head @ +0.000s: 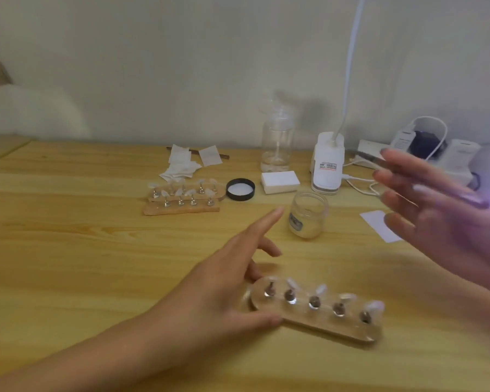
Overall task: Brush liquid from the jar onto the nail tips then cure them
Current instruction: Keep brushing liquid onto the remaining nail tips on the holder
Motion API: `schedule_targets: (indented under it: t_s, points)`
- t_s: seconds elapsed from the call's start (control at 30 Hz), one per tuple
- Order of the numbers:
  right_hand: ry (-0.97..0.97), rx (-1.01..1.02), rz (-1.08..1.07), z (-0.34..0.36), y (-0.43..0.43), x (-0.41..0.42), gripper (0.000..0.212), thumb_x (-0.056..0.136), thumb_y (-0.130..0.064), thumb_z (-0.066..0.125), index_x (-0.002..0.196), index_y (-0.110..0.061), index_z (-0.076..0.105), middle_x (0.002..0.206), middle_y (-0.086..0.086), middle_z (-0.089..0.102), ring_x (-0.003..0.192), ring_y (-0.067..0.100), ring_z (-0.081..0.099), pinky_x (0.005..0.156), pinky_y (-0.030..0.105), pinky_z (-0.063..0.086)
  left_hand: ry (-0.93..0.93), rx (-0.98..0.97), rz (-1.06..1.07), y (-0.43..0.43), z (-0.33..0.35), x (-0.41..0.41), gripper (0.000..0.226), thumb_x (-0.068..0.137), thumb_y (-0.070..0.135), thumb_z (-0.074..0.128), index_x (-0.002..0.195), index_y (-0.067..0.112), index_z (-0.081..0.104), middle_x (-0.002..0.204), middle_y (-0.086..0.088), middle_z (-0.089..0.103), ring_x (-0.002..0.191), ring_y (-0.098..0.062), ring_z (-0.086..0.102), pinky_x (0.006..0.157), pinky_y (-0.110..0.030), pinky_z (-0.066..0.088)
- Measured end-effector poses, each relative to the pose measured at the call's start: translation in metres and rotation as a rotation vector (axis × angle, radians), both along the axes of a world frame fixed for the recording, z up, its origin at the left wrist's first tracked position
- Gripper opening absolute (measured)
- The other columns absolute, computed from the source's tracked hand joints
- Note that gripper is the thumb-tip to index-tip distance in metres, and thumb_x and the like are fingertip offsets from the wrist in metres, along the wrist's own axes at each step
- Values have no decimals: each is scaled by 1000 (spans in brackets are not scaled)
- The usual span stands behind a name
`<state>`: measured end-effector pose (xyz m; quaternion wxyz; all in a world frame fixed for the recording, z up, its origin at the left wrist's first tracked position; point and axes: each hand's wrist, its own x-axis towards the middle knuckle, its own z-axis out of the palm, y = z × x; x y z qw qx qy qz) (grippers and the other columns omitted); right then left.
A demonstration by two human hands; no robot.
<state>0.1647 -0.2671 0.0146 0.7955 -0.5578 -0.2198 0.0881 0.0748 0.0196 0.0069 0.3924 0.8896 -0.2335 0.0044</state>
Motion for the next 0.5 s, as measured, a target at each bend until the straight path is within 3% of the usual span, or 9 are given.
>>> schedule_targets:
  t_s: [0.07, 0.17, 0.23, 0.43, 0.5]
  points:
    - [-40, 13, 68, 15, 0, 10, 41, 91, -16, 58, 128, -32, 65, 114, -12, 69, 104, 2, 66, 82, 20, 53, 34, -1, -30, -16, -2, 6, 111, 74, 37, 83, 141, 72, 2, 121, 32, 49, 107, 2, 52, 86, -4, 36]
    - [1, 61, 14, 27, 9, 8, 22, 85, -27, 71, 106, -32, 74, 93, -11, 70, 84, 4, 68, 77, 20, 54, 42, 15, -41, -22, -2, 7, 103, 76, 37, 81, 140, 69, 7, 115, 31, 51, 107, 3, 49, 85, -3, 33]
    - [19, 84, 0, 31, 18, 11, 14, 89, -32, 65, 98, -31, 76, 85, -10, 66, 74, 4, 62, 73, 18, 52, 27, 14, -23, -20, -2, 5, 100, 76, 39, 81, 138, 71, 10, 115, 32, 51, 109, 4, 48, 86, -2, 33]
    - [-5, 82, -239, 25, 33, 24, 28, 101, -22, 46, 93, -23, 73, 73, -6, 62, 63, 4, 53, 65, 15, 46, 50, -22, 5, -11, 4, 6, 103, 66, 48, 85, 136, 73, 14, 118, 31, 54, 108, 3, 54, 81, -3, 37]
    - [-14, 87, -343, 19, 34, 29, 27, 104, -21, 44, 94, -19, 69, 70, -5, 62, 62, 5, 52, 63, 15, 45, 38, -80, 6, -8, 6, 8, 98, 68, 41, 86, 139, 66, 23, 114, 27, 61, 101, 1, 61, 73, -7, 42]
